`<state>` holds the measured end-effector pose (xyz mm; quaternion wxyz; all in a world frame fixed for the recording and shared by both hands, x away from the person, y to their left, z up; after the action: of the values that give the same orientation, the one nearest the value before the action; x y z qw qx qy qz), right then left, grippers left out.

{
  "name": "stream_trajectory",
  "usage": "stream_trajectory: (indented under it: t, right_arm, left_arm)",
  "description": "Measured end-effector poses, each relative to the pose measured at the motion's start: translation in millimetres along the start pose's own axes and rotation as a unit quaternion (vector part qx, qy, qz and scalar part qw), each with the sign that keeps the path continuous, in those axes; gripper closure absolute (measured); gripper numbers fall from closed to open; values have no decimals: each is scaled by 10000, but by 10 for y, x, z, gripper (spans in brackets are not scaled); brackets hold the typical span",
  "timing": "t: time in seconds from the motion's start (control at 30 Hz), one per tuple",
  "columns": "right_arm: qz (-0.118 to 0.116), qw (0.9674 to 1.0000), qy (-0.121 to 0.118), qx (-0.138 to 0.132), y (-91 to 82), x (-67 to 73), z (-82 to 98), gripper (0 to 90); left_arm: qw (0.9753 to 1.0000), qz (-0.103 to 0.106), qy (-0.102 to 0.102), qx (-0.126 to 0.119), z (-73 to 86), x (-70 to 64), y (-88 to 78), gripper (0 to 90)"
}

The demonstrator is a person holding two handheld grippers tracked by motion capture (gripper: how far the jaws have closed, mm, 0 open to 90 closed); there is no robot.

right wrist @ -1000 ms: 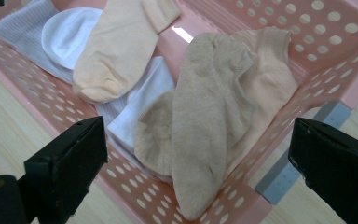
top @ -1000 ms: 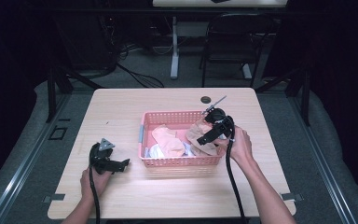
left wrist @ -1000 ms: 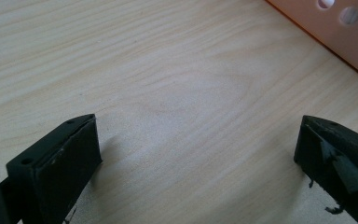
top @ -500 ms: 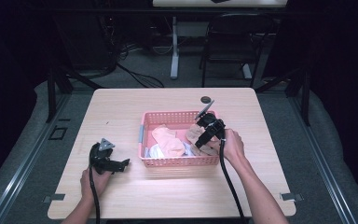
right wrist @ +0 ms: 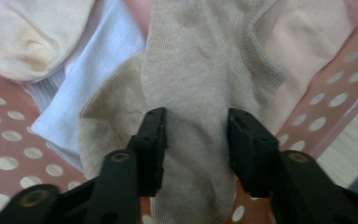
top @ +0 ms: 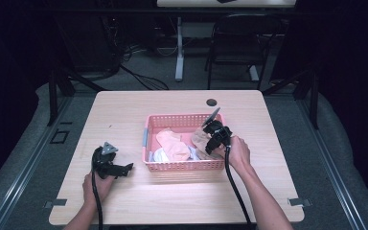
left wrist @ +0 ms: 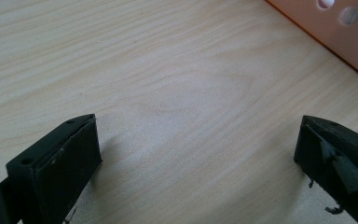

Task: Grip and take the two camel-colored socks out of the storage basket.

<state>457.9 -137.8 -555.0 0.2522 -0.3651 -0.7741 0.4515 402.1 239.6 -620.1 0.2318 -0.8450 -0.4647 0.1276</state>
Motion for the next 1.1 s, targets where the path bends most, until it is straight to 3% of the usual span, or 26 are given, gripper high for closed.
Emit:
stream_trajectory:
  t: [0.1, 0.13, 0.17, 0.23, 0.27, 0.33, 0.57, 0.63, 0.7, 0.83, 0.9, 1.1]
  right_arm:
    - [-43, 9998, 84, -165, -24, -12, 11, 819]
    - [-41, 9994, 123, -318, -34, -6, 11, 845]
    - [-58, 9997, 40, -253, -67, -18, 8, 852]
    - [-43, 9995, 87, -297, -95, -7, 11, 859]
    - [-85, 9988, 192, -450, -92, 9, 13, 861]
    - [-47, 9997, -12, -242, -142, -10, 14, 862]
    - [-109, 9990, 87, -432, -266, 2, -21, 863]
    - [-102, 9995, -72, -278, -371, -19, -56, 863]
    - [-150, 9993, -14, -353, -438, -3, -91, 863]
    - [-101, 9993, -157, -316, -606, 12, -176, 862]
    - [-84, 9989, -157, -429, -691, 29, -222, 862]
    - [0, 9987, -410, -298, -930, 62, -327, 860]
  left_arm:
    - [10000, -1, -1, 1, 0, 0, 0, 0]
    - [10000, 1, 2, 1, 0, 0, 0, 0]
    - [10000, 1, 0, 1, 0, 0, 0, 0]
    - [10000, 0, 1, 1, 0, 0, 1, 0]
    - [10000, 1, 0, 1, 0, 0, 1, 0]
    - [10000, 1, 1, 1, 0, 0, 1, 0]
    - [10000, 1, 0, 2, 0, 0, 1, 0]
    - [10000, 0, -1, 0, 0, 0, 1, 0]
    - [10000, 1, 0, 1, 0, 0, 1, 0]
    - [10000, 2, -2, 1, -1, 0, 1, 0]
    - [10000, 1, -2, 0, -1, 0, 1, 0]
    - [10000, 1, -1, 2, -1, 0, 1, 0]
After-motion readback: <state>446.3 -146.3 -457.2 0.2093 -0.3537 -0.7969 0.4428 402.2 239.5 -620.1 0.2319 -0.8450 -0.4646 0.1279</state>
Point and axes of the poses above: each handheld gripper's, and its own axes: y roughly forward along the jaws, z roughly out of its underside, x roughly to its left, the point moved 4 cm from there along y, roughly forward along the jaws, and after that the axes turned 14 degrees about -x, right-handed, at the moved point
